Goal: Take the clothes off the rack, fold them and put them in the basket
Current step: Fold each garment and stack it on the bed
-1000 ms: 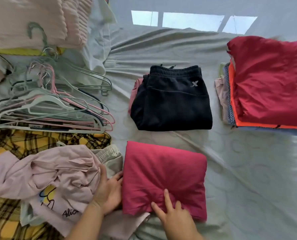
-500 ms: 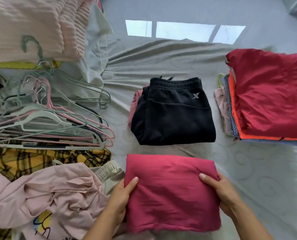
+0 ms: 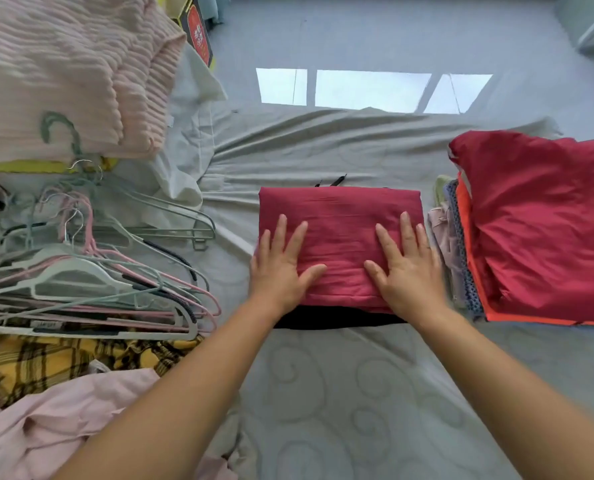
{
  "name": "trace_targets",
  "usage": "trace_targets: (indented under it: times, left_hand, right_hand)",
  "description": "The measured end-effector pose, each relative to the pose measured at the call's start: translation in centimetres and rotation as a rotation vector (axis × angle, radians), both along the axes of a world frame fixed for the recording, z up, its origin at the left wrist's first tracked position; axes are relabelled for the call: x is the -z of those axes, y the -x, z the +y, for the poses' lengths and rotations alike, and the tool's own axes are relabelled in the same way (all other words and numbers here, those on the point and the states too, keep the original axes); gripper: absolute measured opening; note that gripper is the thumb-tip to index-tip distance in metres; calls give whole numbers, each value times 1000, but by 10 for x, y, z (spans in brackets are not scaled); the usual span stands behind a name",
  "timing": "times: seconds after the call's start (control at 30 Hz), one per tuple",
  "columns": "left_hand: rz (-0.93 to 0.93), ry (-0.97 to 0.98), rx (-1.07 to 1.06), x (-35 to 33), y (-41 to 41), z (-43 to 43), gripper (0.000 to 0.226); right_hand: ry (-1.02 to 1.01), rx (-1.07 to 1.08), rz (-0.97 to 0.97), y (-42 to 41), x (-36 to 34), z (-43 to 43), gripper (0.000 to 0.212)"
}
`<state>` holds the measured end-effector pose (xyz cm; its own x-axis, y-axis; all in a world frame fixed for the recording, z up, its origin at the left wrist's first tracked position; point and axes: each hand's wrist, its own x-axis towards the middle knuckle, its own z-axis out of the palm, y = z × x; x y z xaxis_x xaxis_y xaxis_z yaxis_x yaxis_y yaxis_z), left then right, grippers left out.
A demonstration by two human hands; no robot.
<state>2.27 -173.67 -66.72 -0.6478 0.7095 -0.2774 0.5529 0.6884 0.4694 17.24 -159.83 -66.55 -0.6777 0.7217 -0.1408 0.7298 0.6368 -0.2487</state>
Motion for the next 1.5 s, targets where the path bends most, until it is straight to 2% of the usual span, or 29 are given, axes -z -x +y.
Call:
trace_targets:
  times: [0.07,0.27,0.33,0.43,0.5,0.53,0.6,0.63,0.67,0.73,0.77,0.83,0.87,0.93,1.03,1.07,1.1,1.13,1.2,1.3,1.43,1.5]
  left_hand:
    - [-41,99,130,13,-12,6,80]
    - [-187,312,157,29,-3,24,87]
    - [-244,270,145,28,1,26,85]
    - [-126,8,36,21,-6,2,70]
    - [-51,-145,-48,14,-26,-42,60]
    - [-42,-152,-62,13,-38,-73,56]
    - [24,-49,-83,16,-60,-144,53]
    - [87,26,-102,20,-66,-182,55]
    - [132,110,-135,23,-67,-218,57]
    - [165,223,-226,24,-63,-275,64]
    - [136,243,-263,25,-57,-296,68]
    - [11,265,-280,25,-43,-319,73]
    - [-24,278,-249,27,-37,-323,76]
    - [23,306,-156,34,-27,-320,71]
    - [109,321,-70,32,-17,-307,35]
    - [116,307,-59,28,-15,-304,23]
    - [103,273,-66,23,-15,-302,16]
    - [67,231,-84,17,-16,-300,13]
    - [-60,136,-108,0,-23,-297,29]
    - [-313,-84,-145,-32,-46,-286,50]
    - [-603,-295,-201,-69,-100,-242,21]
    - [-711,-357,-217,-79,-131,-212,26]
  right_hand:
    - [3,-23,-89,-4,18,-3,64]
    - [83,-112,-222,6,36,25,65]
    - [124,-117,-251,6,37,31,66]
    - [116,-88,-255,5,32,27,65]
    - [44,-25,-104,-2,26,6,60]
    - [0,5,53,-7,24,-10,55]
    - [-23,32,328,-25,21,-61,48]
    - [25,23,397,-37,23,-95,43]
    - [163,7,430,-49,27,-131,37]
    - [624,81,346,-65,32,-203,31]
    - [826,144,242,-68,35,-234,35]
    - [1035,202,142,-70,42,-283,71]
    - [1096,231,132,-68,41,-300,74]
    - [1113,226,57,-62,42,-319,53]
    - [1035,159,-57,-64,41,-320,23]
    - [1023,152,-52,-70,41,-316,24]
    - [1007,154,-36,-77,42,-311,35]
    - [999,148,-16,-87,40,-304,41]
    - [1029,182,56,-105,33,-287,41]
    - [1048,276,174,-136,21,-259,27]
    - [1036,324,160,-186,8,-221,21]
    - [970,348,135,-216,-2,-200,23]
